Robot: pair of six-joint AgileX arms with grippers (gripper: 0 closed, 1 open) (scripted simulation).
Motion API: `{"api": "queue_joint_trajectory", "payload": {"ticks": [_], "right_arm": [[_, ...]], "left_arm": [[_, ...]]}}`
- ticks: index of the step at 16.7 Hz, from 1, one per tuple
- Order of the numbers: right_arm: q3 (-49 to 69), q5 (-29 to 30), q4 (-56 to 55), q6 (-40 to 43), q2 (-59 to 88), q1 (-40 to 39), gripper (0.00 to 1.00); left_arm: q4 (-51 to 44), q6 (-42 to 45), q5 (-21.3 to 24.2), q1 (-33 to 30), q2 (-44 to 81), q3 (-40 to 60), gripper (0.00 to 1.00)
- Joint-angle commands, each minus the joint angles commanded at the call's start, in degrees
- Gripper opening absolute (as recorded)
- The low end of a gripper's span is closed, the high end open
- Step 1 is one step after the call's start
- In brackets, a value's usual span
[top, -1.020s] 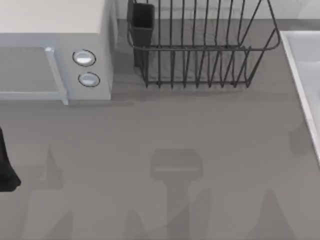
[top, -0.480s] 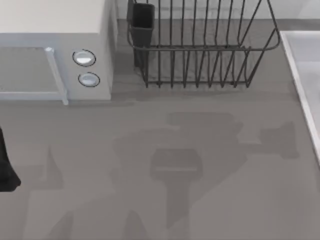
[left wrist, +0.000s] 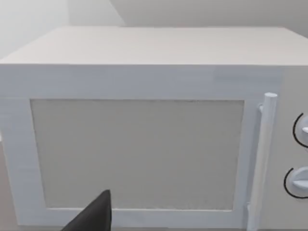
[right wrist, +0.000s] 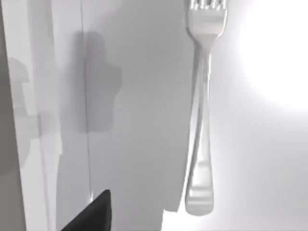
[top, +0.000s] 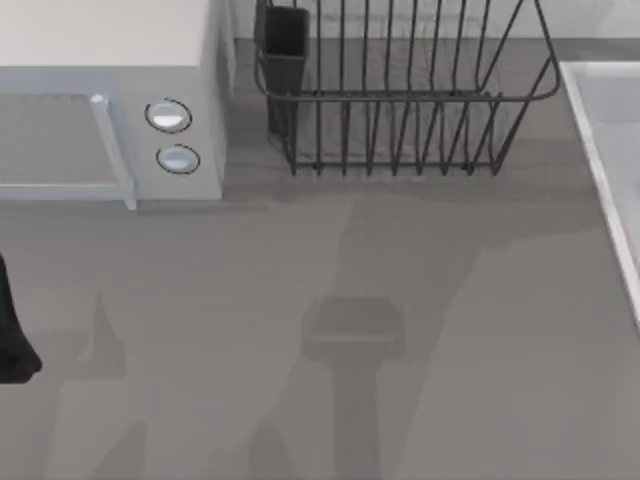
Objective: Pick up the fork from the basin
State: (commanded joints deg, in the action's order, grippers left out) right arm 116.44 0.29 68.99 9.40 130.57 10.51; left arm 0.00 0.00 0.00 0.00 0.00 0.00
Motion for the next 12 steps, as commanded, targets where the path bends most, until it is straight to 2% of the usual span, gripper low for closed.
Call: {"api": "queue_joint_trajectory", "payload": {"ticks": [5,12], "right_arm": [[9.38,0.05,5.54,0.72,10.48,0.89,1.00],[8.95,0.06,4.72,0.70,11.27,0.59,1.00]], "left_arm": [[0.00,0.00,0.00,0.00,0.00,0.00,1.00],[0.00,0.00,0.00,0.00,0.00,0.00,1.00]]}}
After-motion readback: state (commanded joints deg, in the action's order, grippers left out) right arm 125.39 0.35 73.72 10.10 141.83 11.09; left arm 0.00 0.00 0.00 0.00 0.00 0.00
